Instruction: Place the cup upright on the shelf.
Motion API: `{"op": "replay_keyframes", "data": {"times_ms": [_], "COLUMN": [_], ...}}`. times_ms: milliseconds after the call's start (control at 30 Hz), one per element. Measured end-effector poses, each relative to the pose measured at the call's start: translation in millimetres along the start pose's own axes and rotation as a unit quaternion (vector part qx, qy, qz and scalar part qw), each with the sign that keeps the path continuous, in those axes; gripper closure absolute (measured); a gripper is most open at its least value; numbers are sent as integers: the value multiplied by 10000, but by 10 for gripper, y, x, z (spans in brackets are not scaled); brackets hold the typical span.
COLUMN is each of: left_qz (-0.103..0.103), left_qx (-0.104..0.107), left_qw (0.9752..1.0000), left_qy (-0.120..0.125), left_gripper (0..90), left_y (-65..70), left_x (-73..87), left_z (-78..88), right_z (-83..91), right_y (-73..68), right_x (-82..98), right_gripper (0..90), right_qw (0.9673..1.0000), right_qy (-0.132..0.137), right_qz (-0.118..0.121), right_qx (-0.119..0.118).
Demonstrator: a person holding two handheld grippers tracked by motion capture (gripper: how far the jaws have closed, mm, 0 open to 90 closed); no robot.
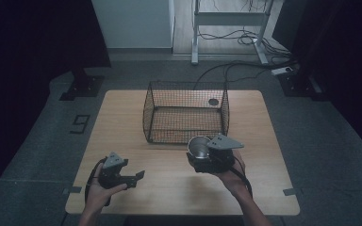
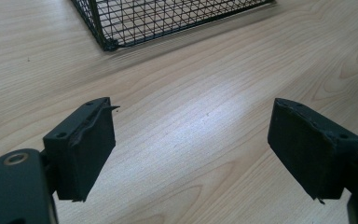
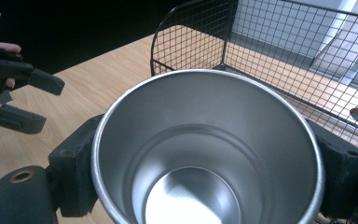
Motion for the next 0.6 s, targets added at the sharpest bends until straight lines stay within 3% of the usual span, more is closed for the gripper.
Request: {"op": "replay_keyframes", "data": {"times_ms": [600], "left_qz": [6], "left_qx": [9], "left_qw": [10000], "left_qy": [-13], "left_gripper": [152], "left_y": [7], "left_x": [6], "left_z": [-18], "right_z": [-86], "right_y": [161], "right_x": [-208], "right_gripper": [136], "right_qw": [9999], "right_qy": [39], "right_qz": [-101], "right_qx": [72]}}
Point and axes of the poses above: each handheld gripper's, and its own axes: z roughly backward along the jaws, x roughly out of its underside, y roughly to its right, the point moved 10 cm from there along -z, roughly forward along the jaws, and after that the axes turned 5 degrees about x, right-handed, at the moved point
